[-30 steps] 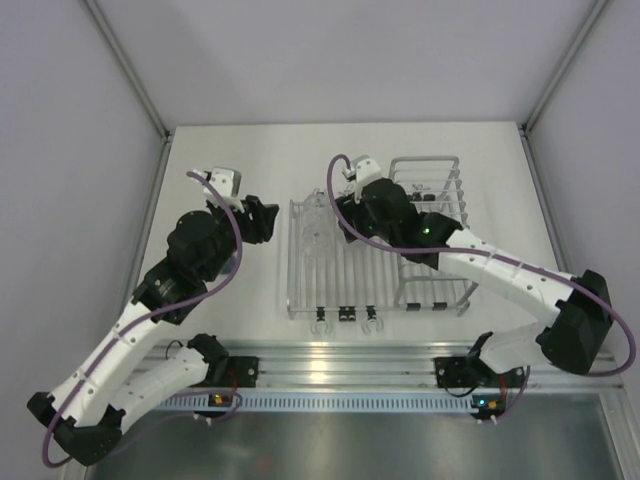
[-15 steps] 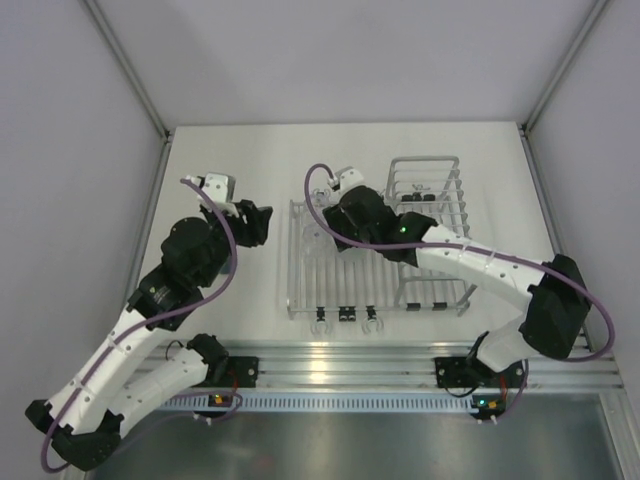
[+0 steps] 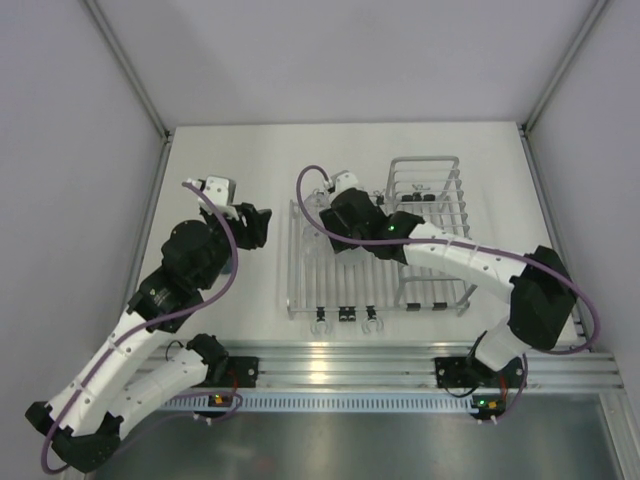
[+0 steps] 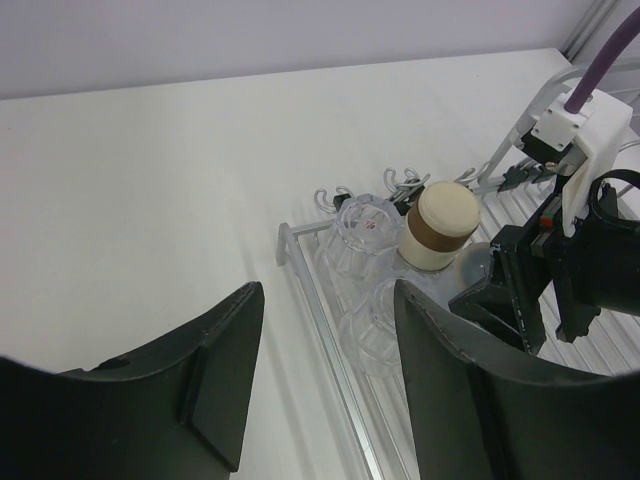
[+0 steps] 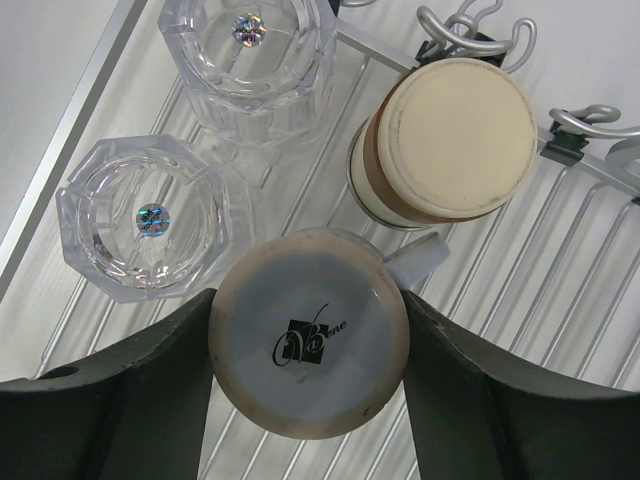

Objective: Load the cups into the dish rack

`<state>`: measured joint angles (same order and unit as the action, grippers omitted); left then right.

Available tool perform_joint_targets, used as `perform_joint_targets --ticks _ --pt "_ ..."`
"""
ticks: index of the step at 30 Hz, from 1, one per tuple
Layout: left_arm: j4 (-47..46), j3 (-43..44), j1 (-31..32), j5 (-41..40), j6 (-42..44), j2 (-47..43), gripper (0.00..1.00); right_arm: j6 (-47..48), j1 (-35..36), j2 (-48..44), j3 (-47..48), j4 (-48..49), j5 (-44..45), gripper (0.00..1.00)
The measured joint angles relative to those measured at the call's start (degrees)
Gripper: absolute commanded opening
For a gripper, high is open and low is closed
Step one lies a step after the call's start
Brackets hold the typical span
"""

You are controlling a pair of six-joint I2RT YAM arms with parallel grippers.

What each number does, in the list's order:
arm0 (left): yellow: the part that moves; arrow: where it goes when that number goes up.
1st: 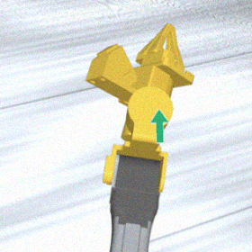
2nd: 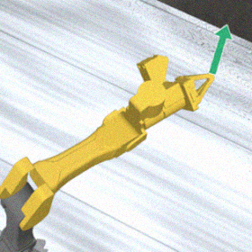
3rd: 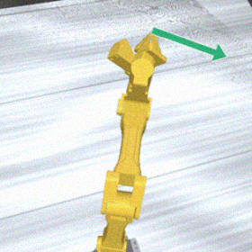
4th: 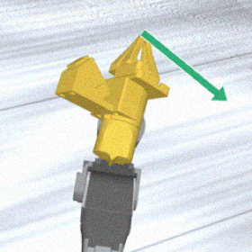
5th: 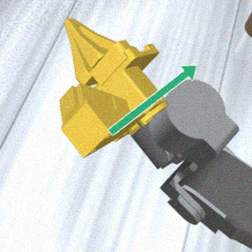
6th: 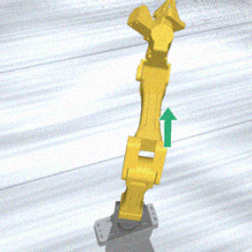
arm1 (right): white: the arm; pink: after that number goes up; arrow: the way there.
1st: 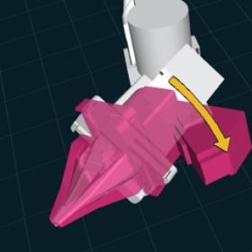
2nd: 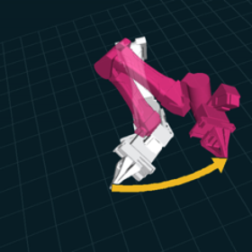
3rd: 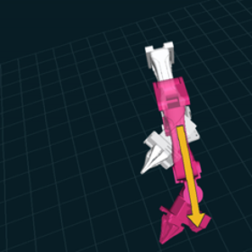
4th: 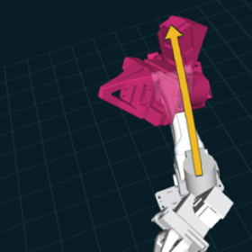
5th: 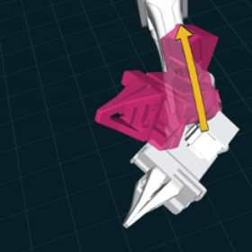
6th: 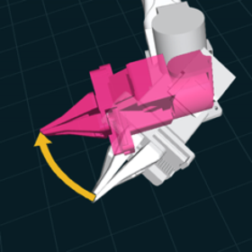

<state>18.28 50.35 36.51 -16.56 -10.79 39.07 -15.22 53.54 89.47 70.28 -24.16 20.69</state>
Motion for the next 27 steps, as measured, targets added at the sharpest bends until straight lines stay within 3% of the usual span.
perform_joint_targets --ticks 19,21,22,27 --pt "0.0 -0.5 0.0 -0.1 0.1 -0.3 0.62 -2.4 0.1 1.9 -1.0 1.1 2.3 0.01" --pt "0.0 -0.7 0.0 -0.2 0.1 -0.3 0.63 -2.9 0.1 1.9 -1.3 1.5 2.6 0.09" --pt "0.0 -0.7 0.0 -0.3 0.1 -0.3 0.63 -3.0 0.1 1.9 -1.4 1.7 2.6 0.21" --pt "0.0 -0.9 0.0 -0.5 0.1 -0.3 0.63 -3.5 0.1 1.9 -1.7 2.1 2.7 0.53"
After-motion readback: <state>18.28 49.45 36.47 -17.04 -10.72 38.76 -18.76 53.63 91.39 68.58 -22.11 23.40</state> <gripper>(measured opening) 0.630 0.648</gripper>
